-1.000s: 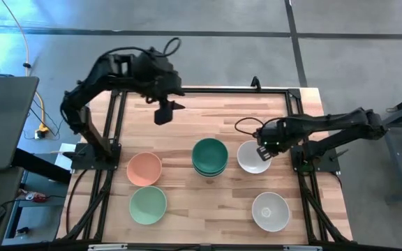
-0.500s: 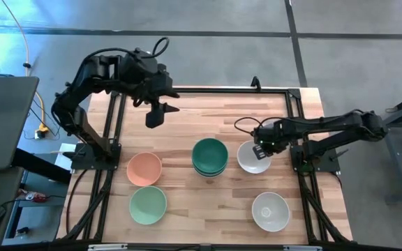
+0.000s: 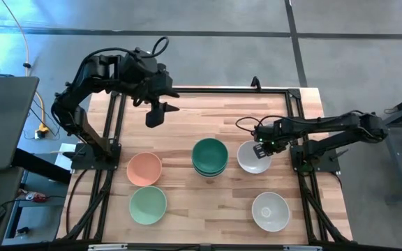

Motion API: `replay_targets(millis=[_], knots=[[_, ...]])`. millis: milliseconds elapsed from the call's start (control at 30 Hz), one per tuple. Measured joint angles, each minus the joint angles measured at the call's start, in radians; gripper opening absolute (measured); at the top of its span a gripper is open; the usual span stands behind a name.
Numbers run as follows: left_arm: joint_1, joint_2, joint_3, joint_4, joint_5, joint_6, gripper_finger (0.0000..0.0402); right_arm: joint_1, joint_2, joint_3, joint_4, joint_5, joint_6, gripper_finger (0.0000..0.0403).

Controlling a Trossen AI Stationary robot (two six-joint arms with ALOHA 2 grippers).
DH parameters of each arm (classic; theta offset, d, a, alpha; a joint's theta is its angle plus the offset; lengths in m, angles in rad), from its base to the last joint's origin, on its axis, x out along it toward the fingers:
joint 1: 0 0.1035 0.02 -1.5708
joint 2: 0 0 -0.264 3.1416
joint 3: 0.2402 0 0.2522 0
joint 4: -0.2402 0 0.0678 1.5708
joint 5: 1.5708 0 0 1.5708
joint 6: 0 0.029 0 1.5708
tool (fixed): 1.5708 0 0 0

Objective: Nest bowls inside each other
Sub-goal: Stack the top white bowl on top of the dark blue bowl

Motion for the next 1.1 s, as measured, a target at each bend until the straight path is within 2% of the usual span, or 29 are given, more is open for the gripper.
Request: replay_targets(millis=[167,533,1100], knots=[[0.0,0.0,0.0,0.0,0.0,0.008,0.02,-0.019,0.0,0.0,0.005,0.0,-0.023,0.0088],[0.0,0.0,0.0,0.0,0.0,-0.002,0.02,-0.054,0.0,0.0,0.05,-0.021,-0.073,0.0006],[0.0,0.001,0.0,-0.02,-0.001,0.0,0.02,-0.057,0.0,0.026,0.015,-0.047,-0.075,0.0001]])
